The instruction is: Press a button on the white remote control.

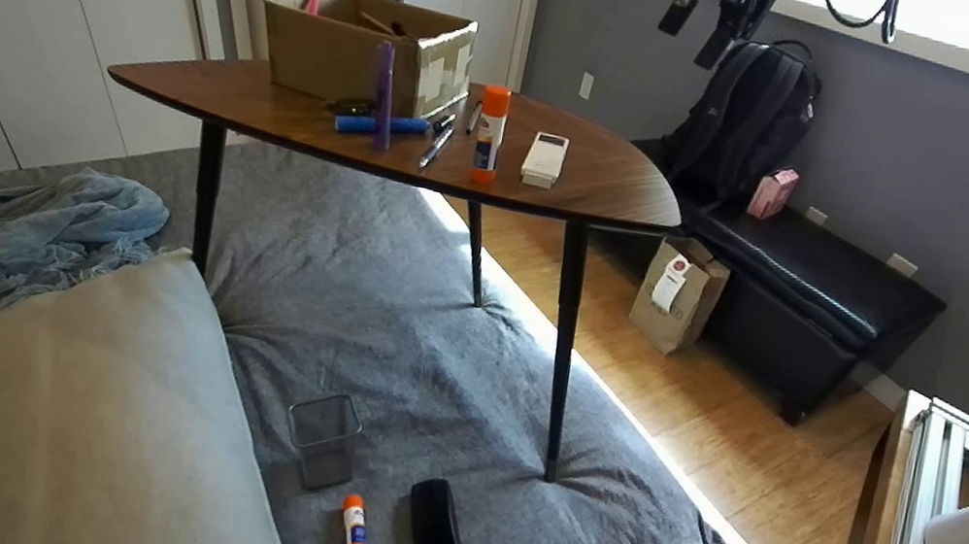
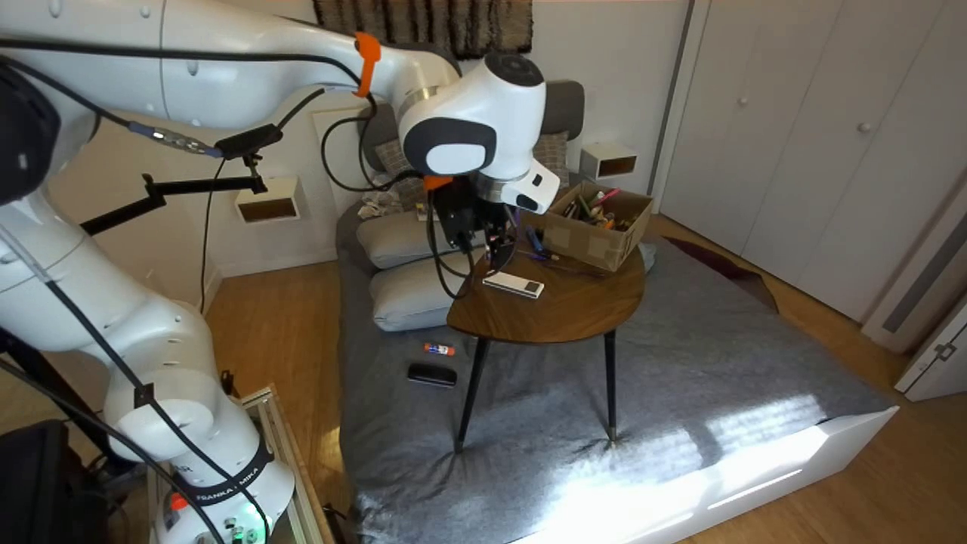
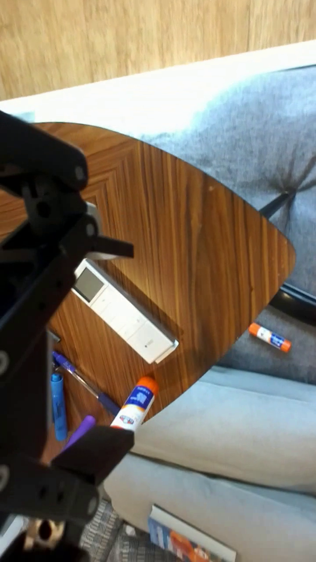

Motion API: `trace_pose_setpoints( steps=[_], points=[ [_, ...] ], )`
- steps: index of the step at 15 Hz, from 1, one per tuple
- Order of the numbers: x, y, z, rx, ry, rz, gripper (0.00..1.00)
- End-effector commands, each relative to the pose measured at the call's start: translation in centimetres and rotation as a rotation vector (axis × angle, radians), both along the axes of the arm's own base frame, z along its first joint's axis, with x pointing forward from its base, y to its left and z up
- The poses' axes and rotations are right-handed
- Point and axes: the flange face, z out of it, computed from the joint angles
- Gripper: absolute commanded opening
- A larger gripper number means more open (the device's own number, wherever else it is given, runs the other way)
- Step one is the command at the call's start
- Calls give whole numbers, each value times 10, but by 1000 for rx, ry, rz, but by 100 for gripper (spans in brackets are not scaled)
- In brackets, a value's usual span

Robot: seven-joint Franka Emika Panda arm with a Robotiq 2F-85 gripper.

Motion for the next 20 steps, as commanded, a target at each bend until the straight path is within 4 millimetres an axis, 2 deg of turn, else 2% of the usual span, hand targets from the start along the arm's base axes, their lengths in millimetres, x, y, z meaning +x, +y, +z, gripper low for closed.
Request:
trace_pose_setpoints(
  steps=[1, 3, 6, 10, 18, 19, 20],
  points=[
    [41, 2, -3, 165, 110, 13, 66],
    [55, 16, -10, 214, 213, 32, 53],
    [75, 27, -25, 162, 365, -51, 30],
    [101, 26, -42, 78, 427, -214, 2],
    [132, 28, -72, 33, 480, -366, 0],
    [120, 25, -68, 39, 479, -341, 0],
    [121, 26, -72, 38, 486, -341, 1]
  ],
)
